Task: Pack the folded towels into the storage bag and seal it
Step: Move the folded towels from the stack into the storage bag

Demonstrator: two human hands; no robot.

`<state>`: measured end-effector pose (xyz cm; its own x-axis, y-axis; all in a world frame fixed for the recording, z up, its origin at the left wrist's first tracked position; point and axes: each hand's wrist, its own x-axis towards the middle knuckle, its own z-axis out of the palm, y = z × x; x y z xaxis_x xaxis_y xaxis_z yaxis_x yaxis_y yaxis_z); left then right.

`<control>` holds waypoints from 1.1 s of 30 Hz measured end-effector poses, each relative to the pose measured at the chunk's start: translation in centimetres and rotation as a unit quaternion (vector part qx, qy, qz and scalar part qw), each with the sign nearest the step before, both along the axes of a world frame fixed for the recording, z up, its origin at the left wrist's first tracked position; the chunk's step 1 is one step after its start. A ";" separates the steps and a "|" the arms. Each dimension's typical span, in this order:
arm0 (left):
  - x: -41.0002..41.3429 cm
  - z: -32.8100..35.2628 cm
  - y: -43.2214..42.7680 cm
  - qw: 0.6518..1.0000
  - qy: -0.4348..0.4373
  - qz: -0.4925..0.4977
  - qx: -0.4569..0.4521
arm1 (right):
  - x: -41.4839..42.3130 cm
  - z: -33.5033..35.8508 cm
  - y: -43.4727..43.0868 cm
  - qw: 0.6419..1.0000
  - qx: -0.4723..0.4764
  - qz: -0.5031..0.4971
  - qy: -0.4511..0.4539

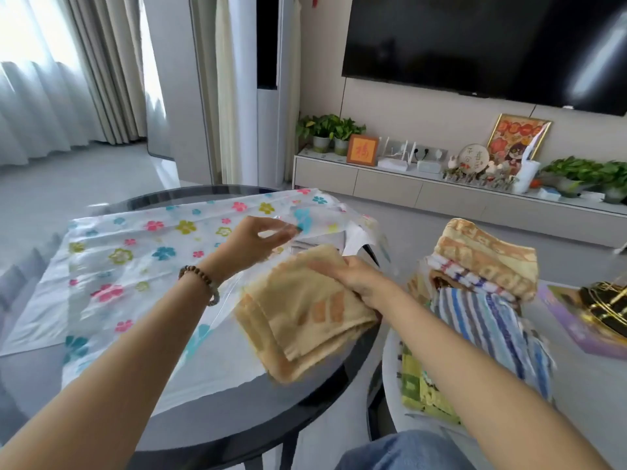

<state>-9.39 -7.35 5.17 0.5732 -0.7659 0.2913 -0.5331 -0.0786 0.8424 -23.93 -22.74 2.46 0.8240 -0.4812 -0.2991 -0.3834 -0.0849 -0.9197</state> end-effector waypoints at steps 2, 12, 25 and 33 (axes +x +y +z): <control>0.4 0.5 0.9 1.000 0.005 -0.022 0.005 | 1.7 -2.3 0.9 0.997 0.015 -0.069 -0.021; 1.8 0.4 1.9 0.995 0.065 -0.067 0.024 | -1.4 -9.0 5.4 0.857 -0.434 0.275 0.046; 3.4 0.4 1.6 0.992 0.084 -0.085 0.029 | 10.6 -10.3 -1.6 0.839 -0.449 0.170 0.255; 3.2 0.2 0.7 0.994 0.088 -0.067 0.017 | 10.9 -9.0 -2.0 0.842 -0.454 0.192 0.221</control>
<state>-6.21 -6.65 5.36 0.5059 -0.8462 0.1675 -0.3847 -0.0475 0.9218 -13.04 -24.79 -6.55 0.8759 -0.4009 -0.2686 -0.4551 -0.8714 -0.1834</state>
